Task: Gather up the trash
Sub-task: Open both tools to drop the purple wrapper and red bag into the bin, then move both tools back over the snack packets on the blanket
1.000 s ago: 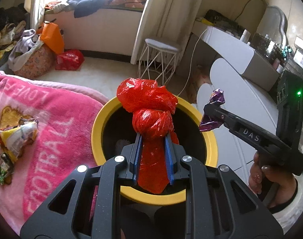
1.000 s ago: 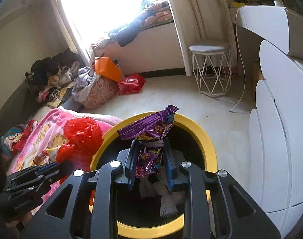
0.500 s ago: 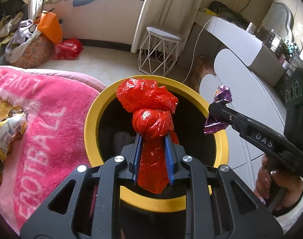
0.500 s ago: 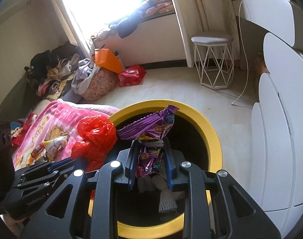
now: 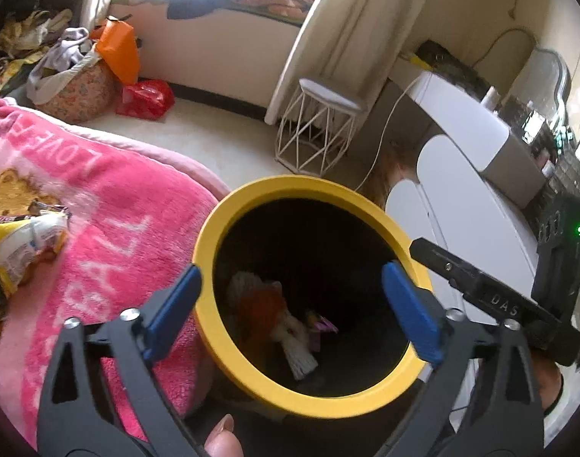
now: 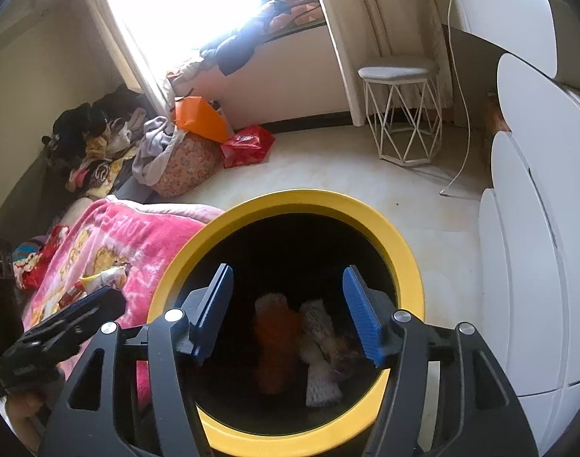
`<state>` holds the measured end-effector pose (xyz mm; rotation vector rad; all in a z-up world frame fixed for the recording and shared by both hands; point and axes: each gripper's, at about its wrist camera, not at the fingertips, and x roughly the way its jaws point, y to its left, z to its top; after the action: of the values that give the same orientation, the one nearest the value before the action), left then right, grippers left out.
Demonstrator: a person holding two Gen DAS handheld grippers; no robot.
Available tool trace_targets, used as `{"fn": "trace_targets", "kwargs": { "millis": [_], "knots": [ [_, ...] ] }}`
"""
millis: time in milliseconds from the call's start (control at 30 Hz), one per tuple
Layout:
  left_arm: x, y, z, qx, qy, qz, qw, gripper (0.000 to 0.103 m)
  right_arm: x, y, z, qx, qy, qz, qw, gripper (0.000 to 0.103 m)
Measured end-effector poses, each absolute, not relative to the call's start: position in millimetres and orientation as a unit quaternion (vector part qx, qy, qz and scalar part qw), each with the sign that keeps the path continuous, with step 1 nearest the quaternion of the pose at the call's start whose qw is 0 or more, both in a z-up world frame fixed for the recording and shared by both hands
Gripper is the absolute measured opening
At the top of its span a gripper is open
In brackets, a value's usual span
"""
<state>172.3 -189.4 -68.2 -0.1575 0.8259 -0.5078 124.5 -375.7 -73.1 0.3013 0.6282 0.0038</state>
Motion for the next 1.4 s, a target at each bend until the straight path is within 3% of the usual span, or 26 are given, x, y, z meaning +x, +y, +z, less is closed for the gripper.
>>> {"fn": "trace_targets", "kwargs": {
  "millis": [567, 1400],
  "knots": [
    [148, -155, -29, -0.066, 0.325, -0.207, 0.920, 0.092, 106, -349, -45, 0.124, 0.266, 0.015, 0.956, 0.072],
    [127, -68, -1, -0.088, 0.256, -0.115, 0.956, 0.092, 116, -259, -19, 0.054, 0.240, 0.081, 0.966, 0.078]
  ]
}}
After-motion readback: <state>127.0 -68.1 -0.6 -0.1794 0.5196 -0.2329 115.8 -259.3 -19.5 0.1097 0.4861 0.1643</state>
